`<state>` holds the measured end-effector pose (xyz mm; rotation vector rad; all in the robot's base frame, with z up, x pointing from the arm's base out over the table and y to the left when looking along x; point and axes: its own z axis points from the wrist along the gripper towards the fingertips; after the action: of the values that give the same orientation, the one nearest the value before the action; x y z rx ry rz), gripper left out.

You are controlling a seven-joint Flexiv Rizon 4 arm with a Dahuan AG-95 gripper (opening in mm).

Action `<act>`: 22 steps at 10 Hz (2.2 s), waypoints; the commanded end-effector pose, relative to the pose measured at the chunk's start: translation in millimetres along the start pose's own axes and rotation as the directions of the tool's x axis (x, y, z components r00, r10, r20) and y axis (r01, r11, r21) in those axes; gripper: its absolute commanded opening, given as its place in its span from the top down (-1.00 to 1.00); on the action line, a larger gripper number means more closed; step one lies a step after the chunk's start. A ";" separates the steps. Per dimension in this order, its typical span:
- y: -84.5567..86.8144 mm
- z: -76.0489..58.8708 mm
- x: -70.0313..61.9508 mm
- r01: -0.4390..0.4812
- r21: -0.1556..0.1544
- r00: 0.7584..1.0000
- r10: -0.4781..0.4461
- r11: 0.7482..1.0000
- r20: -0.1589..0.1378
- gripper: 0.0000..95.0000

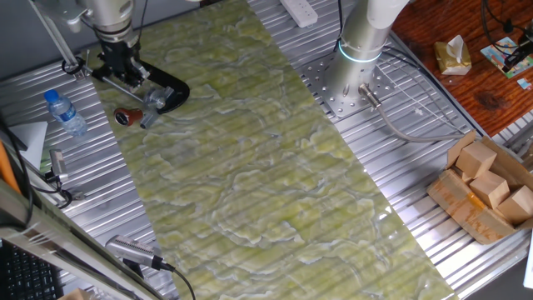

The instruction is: Pull up the lever

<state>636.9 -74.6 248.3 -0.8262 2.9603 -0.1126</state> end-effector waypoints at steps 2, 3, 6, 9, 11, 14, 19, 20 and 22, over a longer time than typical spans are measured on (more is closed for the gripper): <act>-0.3 1.4 -9.2 0.004 0.001 1.000 -0.004 1.000 -0.001 1.00; -1.1 3.5 -10.6 0.007 0.002 1.000 -0.007 1.000 0.008 1.00; -0.6 8.9 -14.8 0.020 0.014 0.999 -0.021 1.000 0.027 1.00; -0.7 8.9 -14.6 0.019 0.013 1.000 -0.019 1.000 0.022 1.00; -0.4 8.5 -13.1 0.029 0.013 1.000 -0.029 1.000 0.005 1.00; -2.9 10.5 -9.3 0.051 0.005 0.999 -0.051 0.999 0.004 1.00; -3.4 10.9 -8.2 0.083 -0.015 0.997 -0.083 0.996 0.002 1.00; -3.4 10.9 -8.2 0.076 -0.010 0.997 -0.076 0.997 0.023 1.00; -3.4 10.9 -8.2 0.047 -0.029 0.998 -0.045 0.998 0.045 1.00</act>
<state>649.0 -74.3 238.3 -0.9261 2.9183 -0.0593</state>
